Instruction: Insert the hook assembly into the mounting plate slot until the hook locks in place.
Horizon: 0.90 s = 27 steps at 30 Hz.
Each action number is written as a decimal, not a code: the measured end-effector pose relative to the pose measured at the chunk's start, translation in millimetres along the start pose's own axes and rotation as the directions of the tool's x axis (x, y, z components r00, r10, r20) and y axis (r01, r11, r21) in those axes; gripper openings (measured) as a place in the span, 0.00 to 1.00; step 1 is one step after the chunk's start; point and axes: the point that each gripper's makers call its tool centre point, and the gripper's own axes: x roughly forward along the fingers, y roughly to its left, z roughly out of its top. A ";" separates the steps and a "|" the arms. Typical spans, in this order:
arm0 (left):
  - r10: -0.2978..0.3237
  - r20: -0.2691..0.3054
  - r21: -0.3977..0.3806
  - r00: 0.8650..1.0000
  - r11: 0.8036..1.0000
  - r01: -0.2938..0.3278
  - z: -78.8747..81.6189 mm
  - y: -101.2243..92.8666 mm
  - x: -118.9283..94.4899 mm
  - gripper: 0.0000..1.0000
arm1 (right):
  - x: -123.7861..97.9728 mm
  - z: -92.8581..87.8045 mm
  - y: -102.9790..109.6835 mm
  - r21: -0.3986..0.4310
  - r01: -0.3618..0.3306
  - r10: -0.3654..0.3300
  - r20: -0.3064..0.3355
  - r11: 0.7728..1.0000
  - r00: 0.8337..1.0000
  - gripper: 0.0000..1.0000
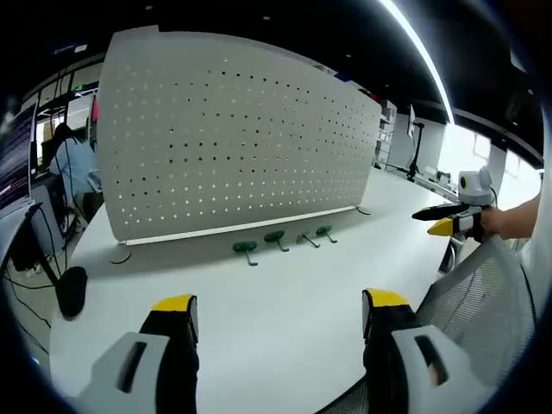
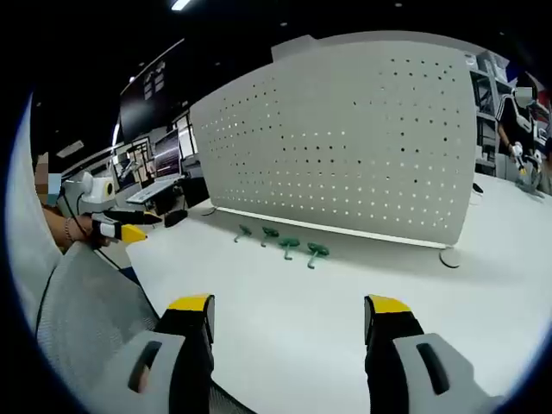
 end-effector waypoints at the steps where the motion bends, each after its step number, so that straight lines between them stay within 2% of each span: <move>1: -0.001 0.000 0.001 1.000 1.000 0.001 0.0 0.0 0.0 0.80 | 0.0 0.2 0.3 -0.001 -0.001 0.001 0.000 1.000 1.000 0.68; 27: -0.020 -0.010 0.015 1.000 1.000 0.020 5.0 -0.2 2.2 0.78 | 2.7 7.0 2.4 -0.017 -0.018 0.018 0.006 1.000 1.000 0.67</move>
